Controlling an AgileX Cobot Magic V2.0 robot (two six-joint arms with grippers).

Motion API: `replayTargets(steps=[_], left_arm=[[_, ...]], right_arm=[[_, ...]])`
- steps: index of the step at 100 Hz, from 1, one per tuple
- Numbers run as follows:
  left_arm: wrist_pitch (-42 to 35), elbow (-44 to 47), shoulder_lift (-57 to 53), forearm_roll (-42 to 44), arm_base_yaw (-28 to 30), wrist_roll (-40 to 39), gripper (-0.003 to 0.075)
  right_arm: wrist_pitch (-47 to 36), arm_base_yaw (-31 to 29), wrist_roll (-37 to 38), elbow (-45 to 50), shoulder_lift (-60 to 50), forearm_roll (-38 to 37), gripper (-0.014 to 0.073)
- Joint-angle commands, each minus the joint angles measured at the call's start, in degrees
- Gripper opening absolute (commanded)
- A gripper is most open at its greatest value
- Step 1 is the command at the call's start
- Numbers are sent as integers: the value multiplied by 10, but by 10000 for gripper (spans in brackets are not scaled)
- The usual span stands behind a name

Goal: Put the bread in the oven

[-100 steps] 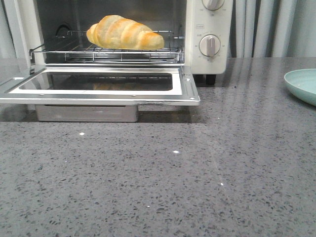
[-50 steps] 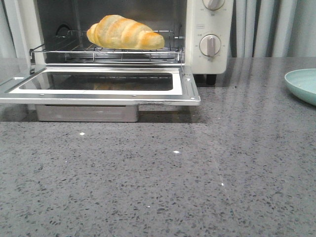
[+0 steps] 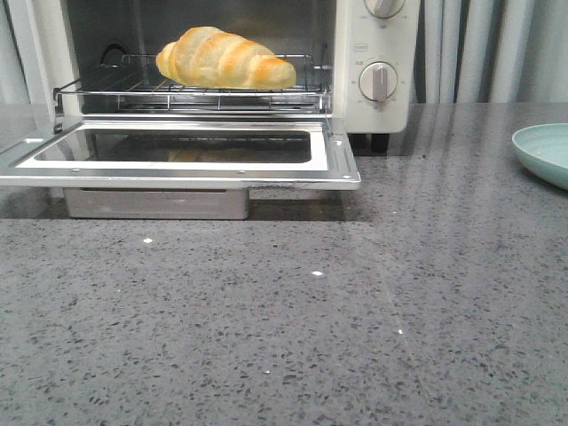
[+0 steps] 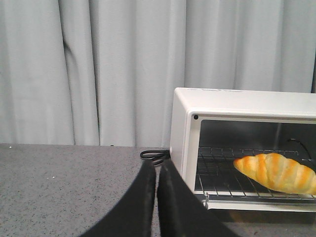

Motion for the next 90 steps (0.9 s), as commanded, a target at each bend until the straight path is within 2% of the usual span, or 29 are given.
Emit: replayTargets(steps=[1,10,23,55,76,90], left_arm=[[-34,-14,8,3,2,-5,-22],[-34,-14,8,3,2,-5,-21],[-34,-14,8,3,2,-5,-21],[-34,-14,8,3,2,-5,-22],[-34,-14,8,3,2,-5,-21],[-34,-14,8,3,2,-5,-21]], right_arm=[[-75,-17,-3,4,3,-3,-48],[-133,-39,-34,23,3,40,-48],[-231,-83,-142,53,3,137,-48],[-434,-249,-358,153,3,346,-48],[-510,-347,-419,207,3,411,-48],[-547,-397,-420,239,-15,417,-48]])
